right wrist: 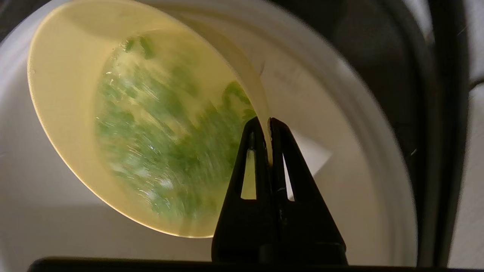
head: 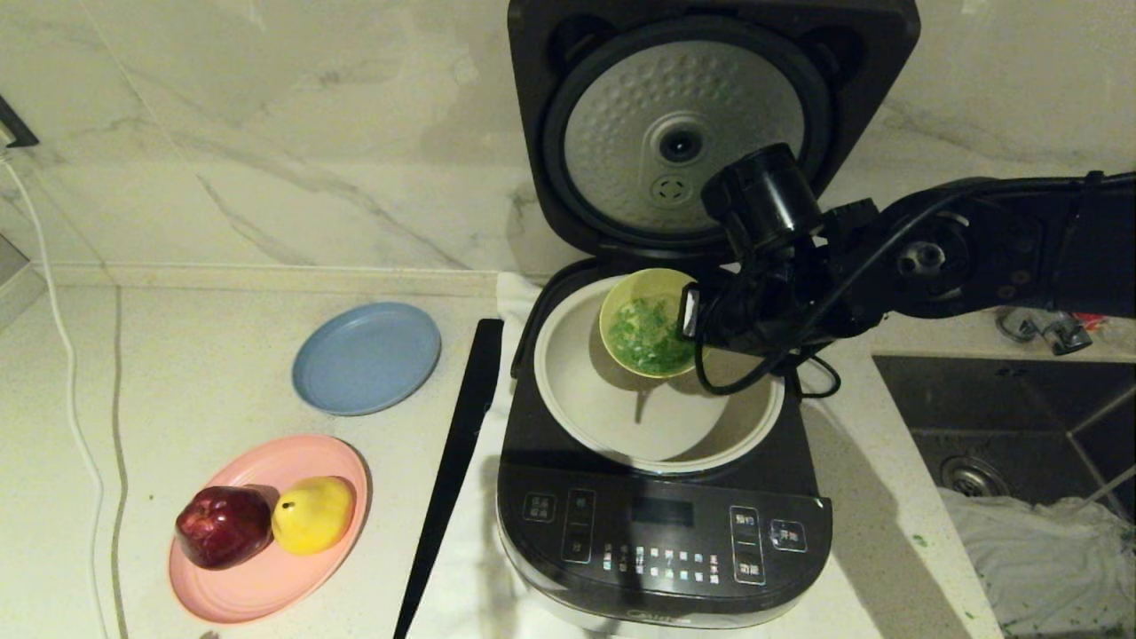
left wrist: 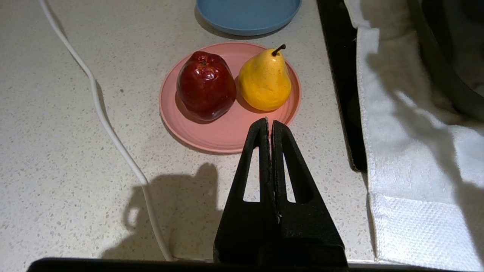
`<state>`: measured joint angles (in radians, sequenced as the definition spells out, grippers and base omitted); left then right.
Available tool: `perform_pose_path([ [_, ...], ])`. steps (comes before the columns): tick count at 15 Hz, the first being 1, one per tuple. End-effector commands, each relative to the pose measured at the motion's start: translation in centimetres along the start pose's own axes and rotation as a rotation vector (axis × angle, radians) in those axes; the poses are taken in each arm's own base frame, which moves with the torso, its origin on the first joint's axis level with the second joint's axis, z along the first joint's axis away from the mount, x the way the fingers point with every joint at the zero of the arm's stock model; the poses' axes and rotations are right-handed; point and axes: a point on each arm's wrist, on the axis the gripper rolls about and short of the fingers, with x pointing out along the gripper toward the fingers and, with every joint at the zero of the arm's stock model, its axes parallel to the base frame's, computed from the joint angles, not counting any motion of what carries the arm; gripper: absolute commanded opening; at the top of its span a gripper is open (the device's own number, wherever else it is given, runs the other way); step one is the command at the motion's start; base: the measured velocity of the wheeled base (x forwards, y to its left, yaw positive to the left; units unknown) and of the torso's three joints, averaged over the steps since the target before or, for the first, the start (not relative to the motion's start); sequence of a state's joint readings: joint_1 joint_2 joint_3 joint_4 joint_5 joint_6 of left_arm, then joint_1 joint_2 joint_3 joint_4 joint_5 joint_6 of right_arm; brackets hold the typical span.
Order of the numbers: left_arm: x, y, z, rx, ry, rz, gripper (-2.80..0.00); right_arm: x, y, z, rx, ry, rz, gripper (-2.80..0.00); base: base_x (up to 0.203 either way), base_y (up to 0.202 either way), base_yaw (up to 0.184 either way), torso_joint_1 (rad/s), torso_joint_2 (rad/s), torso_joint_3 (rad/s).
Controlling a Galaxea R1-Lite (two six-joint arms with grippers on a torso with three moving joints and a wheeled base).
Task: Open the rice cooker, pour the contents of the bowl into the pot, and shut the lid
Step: Pour the water from the bowl into the rice cooker
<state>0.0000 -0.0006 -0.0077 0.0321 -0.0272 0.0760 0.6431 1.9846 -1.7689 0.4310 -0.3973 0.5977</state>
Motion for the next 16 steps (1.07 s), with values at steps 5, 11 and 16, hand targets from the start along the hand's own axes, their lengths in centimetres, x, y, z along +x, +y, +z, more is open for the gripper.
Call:
perform_pose_path([
  [5, 0.0, 0.0, 0.0, 0.001, 0.001, 0.000, -2.80, -1.5, 1.3, -2.2, -0.189, -0.334, -0.040, -2.80, 0.000, 0.000, 0.000, 0.000, 0.00, 0.000],
  [11, 0.0, 0.0, 0.0, 0.001, 0.001, 0.000, -2.80, -1.8, 1.0, -3.5, -0.362, -0.634, -0.054, -2.80, 0.000, 0.000, 0.000, 0.000, 0.00, 0.000],
  [16, 0.0, 0.0, 0.0, 0.001, 0.001, 0.001, -2.80, -0.9, 0.1, -5.6, -0.448, -0.767, -0.082, -2.80, 0.000, 0.000, 0.000, 0.000, 0.00, 0.000],
])
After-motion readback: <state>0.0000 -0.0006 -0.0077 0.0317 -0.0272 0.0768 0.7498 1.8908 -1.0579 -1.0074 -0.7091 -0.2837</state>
